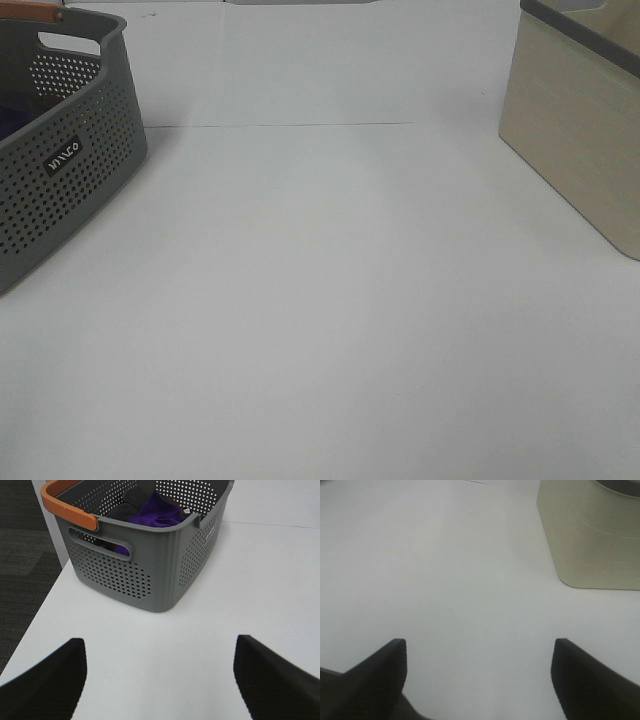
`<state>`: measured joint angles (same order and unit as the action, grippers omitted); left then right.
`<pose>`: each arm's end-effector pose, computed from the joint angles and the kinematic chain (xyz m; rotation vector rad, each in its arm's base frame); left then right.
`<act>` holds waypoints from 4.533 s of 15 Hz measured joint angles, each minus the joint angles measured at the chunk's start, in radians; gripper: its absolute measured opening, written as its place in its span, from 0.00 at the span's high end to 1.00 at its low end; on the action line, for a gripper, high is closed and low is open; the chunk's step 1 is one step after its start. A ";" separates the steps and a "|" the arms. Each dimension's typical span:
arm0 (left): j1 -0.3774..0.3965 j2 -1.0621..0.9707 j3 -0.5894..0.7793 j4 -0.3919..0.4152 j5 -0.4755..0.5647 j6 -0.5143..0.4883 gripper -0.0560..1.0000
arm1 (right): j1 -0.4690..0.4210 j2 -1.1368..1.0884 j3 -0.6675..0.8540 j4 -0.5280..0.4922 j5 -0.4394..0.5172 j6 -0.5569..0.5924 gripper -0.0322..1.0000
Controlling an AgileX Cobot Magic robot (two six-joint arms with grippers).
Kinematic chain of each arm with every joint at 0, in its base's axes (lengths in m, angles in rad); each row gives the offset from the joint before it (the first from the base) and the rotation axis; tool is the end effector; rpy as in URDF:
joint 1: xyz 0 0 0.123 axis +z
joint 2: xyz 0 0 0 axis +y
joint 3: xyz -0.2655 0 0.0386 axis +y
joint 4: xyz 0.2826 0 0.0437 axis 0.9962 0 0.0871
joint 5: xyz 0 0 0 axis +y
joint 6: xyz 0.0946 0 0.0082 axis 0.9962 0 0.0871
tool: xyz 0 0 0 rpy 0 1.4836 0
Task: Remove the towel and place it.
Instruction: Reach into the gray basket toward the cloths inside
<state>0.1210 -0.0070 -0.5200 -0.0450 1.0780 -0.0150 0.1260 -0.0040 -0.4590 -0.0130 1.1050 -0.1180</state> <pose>0.0415 0.0013 0.2972 -0.1349 2.0293 0.0129 0.0481 0.0050 0.2758 -0.2580 2.1098 -0.0111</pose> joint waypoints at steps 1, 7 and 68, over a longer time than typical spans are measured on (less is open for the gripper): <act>0.000 0.000 0.000 0.000 0.000 0.000 0.25 | 0.000 0.000 0.000 -0.001 0.000 0.003 0.28; 0.000 0.000 0.000 0.000 0.000 0.000 0.25 | 0.000 0.000 0.000 -0.036 0.000 0.052 0.28; 0.139 2.354 -1.594 -0.495 -0.130 1.057 0.28 | 0.000 0.000 0.000 -0.053 0.000 0.075 0.28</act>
<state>0.2600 2.3470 -2.1140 -0.5400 0.9480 1.0420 0.1260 -0.0040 -0.4590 -0.0660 1.1050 -0.0430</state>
